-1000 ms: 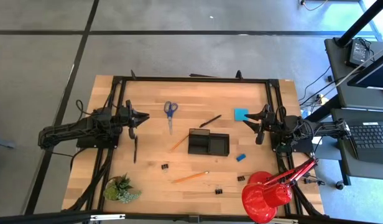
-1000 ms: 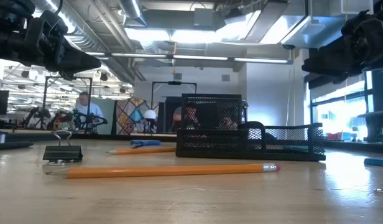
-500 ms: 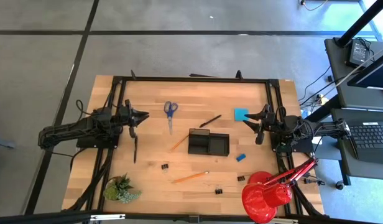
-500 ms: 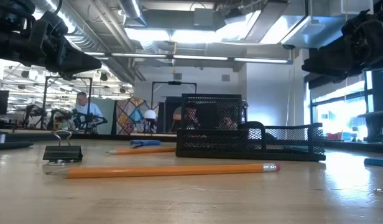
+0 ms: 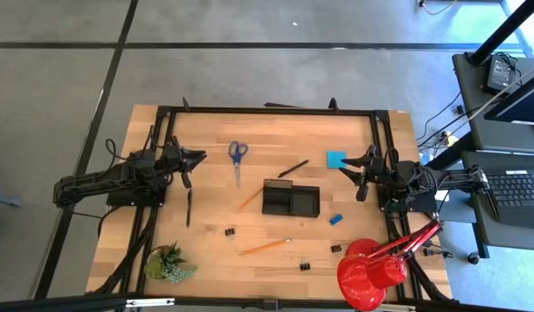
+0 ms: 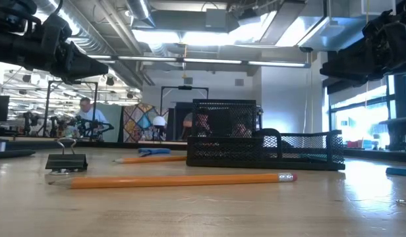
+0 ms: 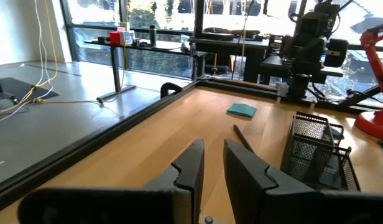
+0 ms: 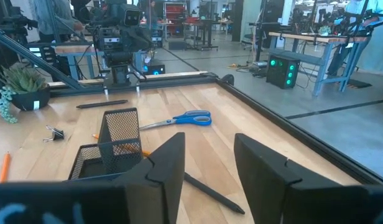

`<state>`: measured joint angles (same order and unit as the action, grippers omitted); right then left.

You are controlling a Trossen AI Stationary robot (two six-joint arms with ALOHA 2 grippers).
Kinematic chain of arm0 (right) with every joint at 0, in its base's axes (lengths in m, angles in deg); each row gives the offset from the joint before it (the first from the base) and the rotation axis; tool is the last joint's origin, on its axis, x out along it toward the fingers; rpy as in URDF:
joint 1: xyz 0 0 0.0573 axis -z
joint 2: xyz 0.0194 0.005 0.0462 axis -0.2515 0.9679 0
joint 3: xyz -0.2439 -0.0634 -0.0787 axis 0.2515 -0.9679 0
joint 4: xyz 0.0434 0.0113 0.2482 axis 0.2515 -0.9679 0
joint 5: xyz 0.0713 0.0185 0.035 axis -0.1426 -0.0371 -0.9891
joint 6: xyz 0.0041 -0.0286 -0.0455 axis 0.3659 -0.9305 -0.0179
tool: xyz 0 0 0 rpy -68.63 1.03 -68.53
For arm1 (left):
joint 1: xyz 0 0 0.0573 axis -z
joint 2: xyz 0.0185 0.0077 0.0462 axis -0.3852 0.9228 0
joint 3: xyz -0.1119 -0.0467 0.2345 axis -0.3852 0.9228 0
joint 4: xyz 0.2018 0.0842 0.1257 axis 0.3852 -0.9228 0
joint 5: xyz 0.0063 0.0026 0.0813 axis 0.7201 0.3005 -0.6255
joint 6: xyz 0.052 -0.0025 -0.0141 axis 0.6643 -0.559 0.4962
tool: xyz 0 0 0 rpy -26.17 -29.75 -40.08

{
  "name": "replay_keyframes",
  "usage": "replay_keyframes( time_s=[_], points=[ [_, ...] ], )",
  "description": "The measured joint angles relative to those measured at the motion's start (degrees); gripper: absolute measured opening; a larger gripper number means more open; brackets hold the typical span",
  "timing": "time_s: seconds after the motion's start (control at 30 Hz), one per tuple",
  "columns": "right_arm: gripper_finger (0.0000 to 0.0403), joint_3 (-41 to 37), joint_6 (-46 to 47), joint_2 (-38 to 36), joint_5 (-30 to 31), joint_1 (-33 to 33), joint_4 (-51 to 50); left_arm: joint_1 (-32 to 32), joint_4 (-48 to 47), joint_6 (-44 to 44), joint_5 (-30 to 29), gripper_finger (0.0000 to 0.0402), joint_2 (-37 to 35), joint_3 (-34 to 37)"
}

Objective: Pick and place office supplies into organizer
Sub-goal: Put the left black pen into the black desk organizer

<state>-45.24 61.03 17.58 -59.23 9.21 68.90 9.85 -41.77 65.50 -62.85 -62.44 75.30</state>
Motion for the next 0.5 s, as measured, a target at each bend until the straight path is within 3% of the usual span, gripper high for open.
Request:
replay_keyframes(
  time_s=[0.33, 0.5],
  points=[
    [0.028, -0.01, 1.88, -0.01, 0.0, 0.0, 0.0, -0.01, 0.0, 0.85, 0.0, 0.0063, 0.0, 0.0],
    [0.0311, -0.01, 2.93, 0.0, 0.0, 0.0, 0.0, 0.01, 0.0, 0.85, 0.0, 0.0064, -0.01, -0.02]
  ],
)
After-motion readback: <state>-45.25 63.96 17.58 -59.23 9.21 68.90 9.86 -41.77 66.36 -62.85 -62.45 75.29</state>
